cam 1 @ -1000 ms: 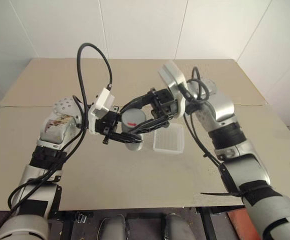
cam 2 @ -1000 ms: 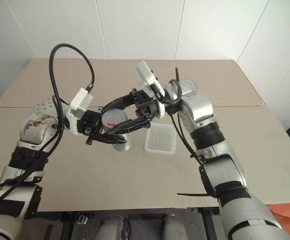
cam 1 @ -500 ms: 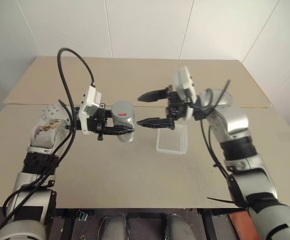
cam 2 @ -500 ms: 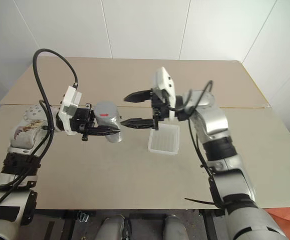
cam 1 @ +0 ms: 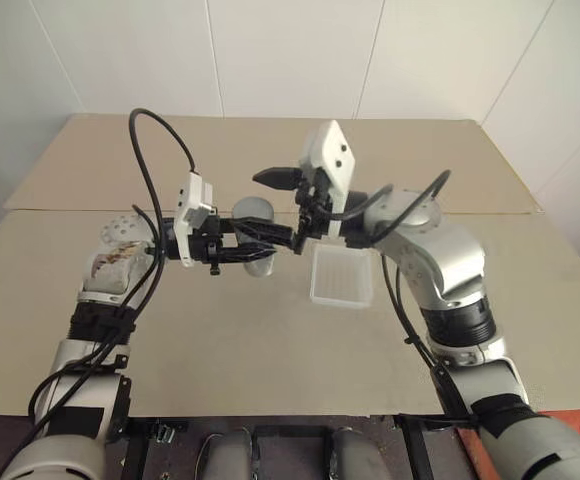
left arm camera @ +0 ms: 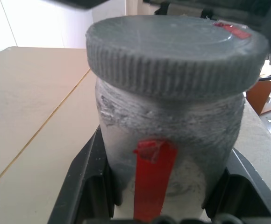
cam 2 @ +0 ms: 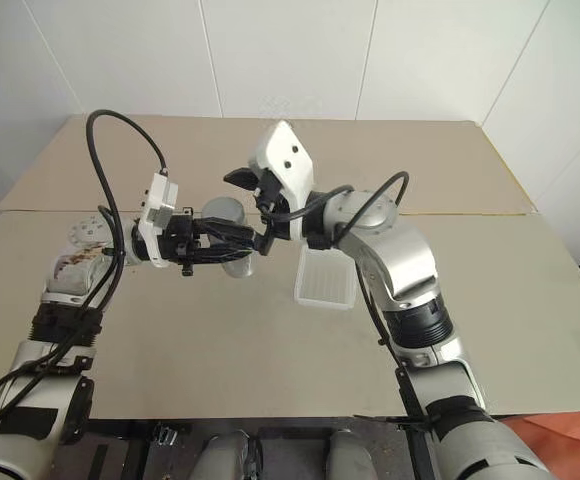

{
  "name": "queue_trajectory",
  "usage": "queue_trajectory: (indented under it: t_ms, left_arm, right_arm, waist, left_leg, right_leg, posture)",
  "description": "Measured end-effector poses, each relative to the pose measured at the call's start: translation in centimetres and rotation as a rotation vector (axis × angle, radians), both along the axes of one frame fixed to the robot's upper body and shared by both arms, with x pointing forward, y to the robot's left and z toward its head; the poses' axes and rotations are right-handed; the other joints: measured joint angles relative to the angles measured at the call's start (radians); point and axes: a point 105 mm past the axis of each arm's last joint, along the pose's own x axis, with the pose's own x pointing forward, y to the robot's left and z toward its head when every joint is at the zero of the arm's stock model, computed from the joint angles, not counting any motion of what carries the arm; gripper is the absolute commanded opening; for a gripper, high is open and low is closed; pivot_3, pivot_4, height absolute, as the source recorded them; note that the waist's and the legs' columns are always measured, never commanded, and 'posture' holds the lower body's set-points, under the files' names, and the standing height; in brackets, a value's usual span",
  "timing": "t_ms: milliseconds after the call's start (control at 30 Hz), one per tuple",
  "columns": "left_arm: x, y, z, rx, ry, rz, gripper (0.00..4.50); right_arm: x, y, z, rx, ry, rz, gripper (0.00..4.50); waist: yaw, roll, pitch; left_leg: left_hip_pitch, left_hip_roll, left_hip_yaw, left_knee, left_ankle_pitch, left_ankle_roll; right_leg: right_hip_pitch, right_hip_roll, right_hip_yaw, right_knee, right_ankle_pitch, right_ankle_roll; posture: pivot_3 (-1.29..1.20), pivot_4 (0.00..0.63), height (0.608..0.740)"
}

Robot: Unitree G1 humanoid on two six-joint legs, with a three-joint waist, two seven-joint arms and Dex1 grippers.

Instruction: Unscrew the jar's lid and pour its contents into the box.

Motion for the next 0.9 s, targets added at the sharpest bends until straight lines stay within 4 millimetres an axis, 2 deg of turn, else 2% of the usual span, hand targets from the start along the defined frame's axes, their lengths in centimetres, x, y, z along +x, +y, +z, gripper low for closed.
queue_trajectory:
  t_ms: [167,300,600,733,900]
  left_arm:
    - [0.1,0.0,0.0,0.000,0.002,0.004,1.93]
    - [0.1,0.3,0.0,0.006,0.004,0.013,1.93]
    - [0.2,2.1,0.0,0.038,0.003,0.073,1.93]
    - [-0.6,2.7,0.0,0.057,-0.006,0.055,1.93]
    - [-0.7,2.5,0.1,0.056,-0.013,0.045,1.93]
  right_arm:
    - [0.8,1.0,-0.6,-0.012,0.031,-0.020,4.48]
    - [0.9,1.0,-0.6,-0.014,0.033,-0.019,4.48]
    - [0.9,-1.8,-1.4,-0.064,0.017,-0.005,4.48]
    - [2.7,-5.4,-0.6,-0.042,0.009,-0.142,4.48]
    - [2.3,-5.7,-1.2,-0.046,0.024,-0.128,4.48]
  waist:
    - [-0.002,0.000,0.000]
    - [-0.001,0.000,0.000]
    - [-0.001,0.000,0.000]
    - [0.003,0.000,0.000]
    - [-0.003,0.000,0.000]
  left_leg:
    - [0.000,0.000,0.000,0.000,0.000,0.000]
    - [0.000,0.000,0.000,0.000,0.000,0.000]
    - [0.000,0.000,0.000,0.000,0.000,0.000]
    - [-0.001,0.000,0.000,0.000,0.000,0.001]
    - [-0.001,0.000,0.000,-0.001,0.000,0.001]
  right_leg:
    - [0.000,0.000,0.000,0.000,0.000,0.000]
    - [0.000,0.000,0.000,0.000,0.000,0.000]
    - [0.000,0.000,0.000,-0.001,0.000,0.000]
    - [0.000,0.000,0.000,-0.002,0.000,0.000]
    - [0.000,0.000,0.000,-0.002,0.000,0.000]
  posture:
    - [0.00,0.150,0.740]
    - [0.00,0.150,0.740]
    - [0.00,0.150,0.740]
    - [0.00,0.150,0.740]
    - [0.00,0.150,0.740]
